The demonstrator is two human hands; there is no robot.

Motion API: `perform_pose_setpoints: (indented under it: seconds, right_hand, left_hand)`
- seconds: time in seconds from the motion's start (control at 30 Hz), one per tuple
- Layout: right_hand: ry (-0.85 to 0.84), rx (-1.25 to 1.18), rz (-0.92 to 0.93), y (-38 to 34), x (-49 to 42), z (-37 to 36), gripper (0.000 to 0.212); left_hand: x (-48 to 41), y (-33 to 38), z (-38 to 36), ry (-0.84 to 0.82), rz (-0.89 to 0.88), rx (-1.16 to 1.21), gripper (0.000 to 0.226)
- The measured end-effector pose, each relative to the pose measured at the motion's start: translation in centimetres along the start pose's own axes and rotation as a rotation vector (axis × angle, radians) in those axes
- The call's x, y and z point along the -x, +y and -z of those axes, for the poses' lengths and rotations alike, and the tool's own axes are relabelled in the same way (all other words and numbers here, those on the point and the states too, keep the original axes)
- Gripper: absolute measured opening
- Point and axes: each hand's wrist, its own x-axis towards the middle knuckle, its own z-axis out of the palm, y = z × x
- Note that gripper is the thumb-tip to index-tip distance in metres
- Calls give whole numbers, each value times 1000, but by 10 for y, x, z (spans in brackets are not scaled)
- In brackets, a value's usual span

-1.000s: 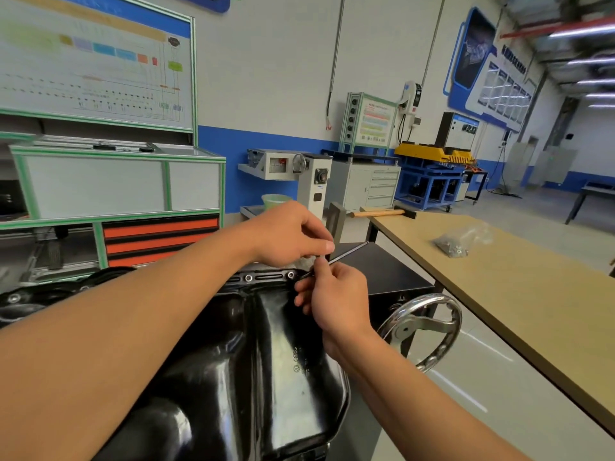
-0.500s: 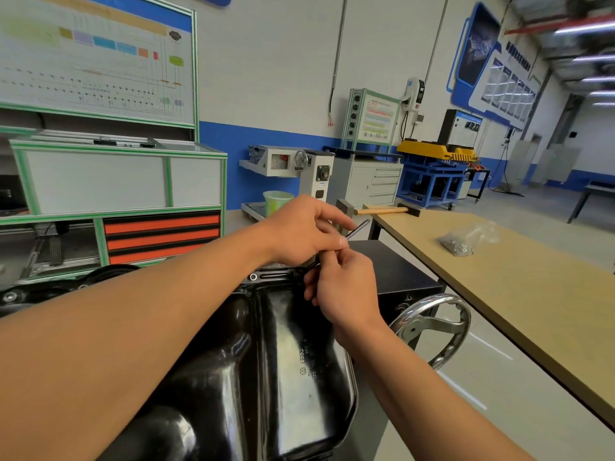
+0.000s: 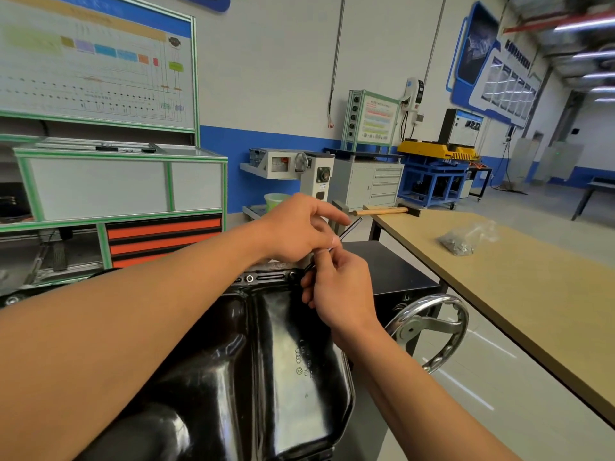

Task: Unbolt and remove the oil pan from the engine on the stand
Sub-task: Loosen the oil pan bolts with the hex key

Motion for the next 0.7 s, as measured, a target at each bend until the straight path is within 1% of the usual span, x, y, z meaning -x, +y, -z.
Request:
perform_pose_setpoints:
  seconds: [0.1,0.2,0.27,0.33,0.37,0.47,0.53,0.6,0.7]
  right_hand:
    - [-15,5,3,-3,-4,2,41]
    - [-31,-17,-14,-1,-4,2,40]
    - [-23,-20,-2,0,-3,2,44]
    - [-5,-17,13,1,-2,0,46]
    - [1,-16,15,1,-3,-1,46]
    - [-11,11,16,-1,-5,-4,43]
    - [-32,51,30,-4,-9,-4,41]
    - [-62,103,52,-6,-12,0,40]
    - [-115,226,131,-6,-16,11,40]
  left_hand:
    - [-6,1,3,-24,19,-17,39]
    - [-12,2,7,-103,58,-7,48]
    - [-17,4,10,-124,48,-5,46]
    - [-20,7,10,-107,14,-32,38]
    - [-22,8,10,-93,-6,-69,38]
    - [-25,8,4,-68,-64,-187,47]
    - [-26,7,4,-54,-94,-222,50]
    - [-25,5,8,-27,-116,-221,47]
    - [-23,1,12,39,-121,-181,36]
